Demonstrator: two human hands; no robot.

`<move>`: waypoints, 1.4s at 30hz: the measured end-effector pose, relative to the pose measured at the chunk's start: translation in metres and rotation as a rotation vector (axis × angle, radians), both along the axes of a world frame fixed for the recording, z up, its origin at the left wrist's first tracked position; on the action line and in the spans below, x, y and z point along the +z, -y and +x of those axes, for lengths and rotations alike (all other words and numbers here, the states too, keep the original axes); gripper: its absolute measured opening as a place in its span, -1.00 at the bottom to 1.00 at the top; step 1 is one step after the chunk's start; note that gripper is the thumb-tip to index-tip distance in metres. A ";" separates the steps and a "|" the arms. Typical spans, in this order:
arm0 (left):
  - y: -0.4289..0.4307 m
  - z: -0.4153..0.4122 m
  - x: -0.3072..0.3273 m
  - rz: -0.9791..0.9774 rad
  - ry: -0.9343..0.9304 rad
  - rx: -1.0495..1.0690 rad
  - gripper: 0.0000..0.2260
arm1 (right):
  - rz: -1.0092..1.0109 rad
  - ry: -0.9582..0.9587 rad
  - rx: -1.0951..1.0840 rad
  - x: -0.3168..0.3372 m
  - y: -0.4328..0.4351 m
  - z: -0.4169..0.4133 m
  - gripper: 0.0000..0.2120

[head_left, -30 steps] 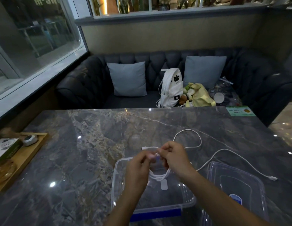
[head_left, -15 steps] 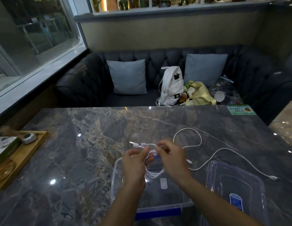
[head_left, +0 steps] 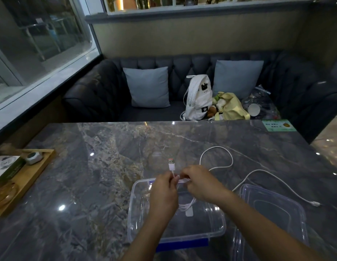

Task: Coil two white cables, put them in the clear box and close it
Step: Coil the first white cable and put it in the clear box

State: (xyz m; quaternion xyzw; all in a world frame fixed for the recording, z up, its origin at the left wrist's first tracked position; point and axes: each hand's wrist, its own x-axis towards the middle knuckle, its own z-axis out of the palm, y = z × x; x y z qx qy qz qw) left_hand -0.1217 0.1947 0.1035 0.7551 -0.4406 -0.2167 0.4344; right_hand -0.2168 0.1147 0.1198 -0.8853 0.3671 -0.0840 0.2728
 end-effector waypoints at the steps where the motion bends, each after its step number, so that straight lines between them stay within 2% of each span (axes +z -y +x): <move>1: 0.000 0.000 0.000 0.026 0.050 0.010 -0.81 | 0.014 0.005 -0.001 -0.001 0.000 -0.001 -0.78; 3: 0.002 0.000 -0.001 0.105 0.064 0.011 -0.82 | 0.062 0.005 0.000 -0.004 0.001 -0.004 -0.81; 5: 0.002 -0.002 0.000 0.198 -0.001 -0.009 -0.82 | 0.124 0.007 0.007 -0.006 0.003 -0.006 -0.87; 8: 0.002 0.002 0.001 0.210 -0.144 -0.031 -0.83 | 0.152 0.049 0.005 -0.007 0.002 -0.011 -0.88; 12: 0.001 0.014 0.005 0.158 -0.549 -0.035 -0.75 | -0.200 0.116 0.163 -0.002 0.000 -0.017 -0.85; 14: 0.001 0.016 0.008 0.162 -0.615 -0.037 -0.72 | -0.381 0.124 0.281 0.006 -0.001 -0.019 -0.87; 16: 0.002 0.016 0.011 0.162 -0.649 -0.039 -0.68 | -0.529 0.088 0.366 0.009 -0.002 -0.019 -0.81; 19: -0.001 0.017 0.013 0.172 -0.724 -0.061 -0.61 | -0.623 0.092 0.454 0.008 -0.003 -0.020 -0.72; 21: -0.003 0.016 0.015 0.185 -0.752 -0.059 -0.64 | -0.631 0.104 0.491 0.007 0.000 -0.022 -0.72; 23: -0.002 0.012 0.016 0.191 -0.740 -0.036 -0.79 | -0.577 0.095 0.508 0.007 0.002 -0.022 -0.74; 25: 0.000 0.009 0.017 0.188 -0.654 -0.007 -0.87 | -0.456 0.117 0.482 0.004 0.001 -0.023 -0.80; 27: 0.000 0.007 0.016 0.171 -0.516 -0.002 -0.84 | -0.313 0.201 0.376 0.003 -0.001 -0.023 -0.87; 29: -0.002 0.004 0.015 0.165 -0.415 0.008 -0.87 | -0.264 0.243 0.298 0.004 0.001 -0.025 -0.90; 31: -0.006 -0.001 0.014 0.150 -0.471 0.040 -0.91 | -0.286 0.199 0.336 0.009 0.005 -0.028 -0.88; 33: -0.008 0.000 0.013 0.124 -0.631 0.064 -0.89 | -0.221 0.195 0.377 0.014 0.007 -0.030 -0.91; 35: -0.007 0.004 0.015 0.140 -0.790 0.034 -0.85 | -0.226 0.199 0.410 0.016 0.005 -0.030 -0.85; 42: -0.002 0.010 0.011 0.215 -0.925 0.013 -0.69 | -0.359 0.042 0.607 0.018 -0.003 -0.020 -0.90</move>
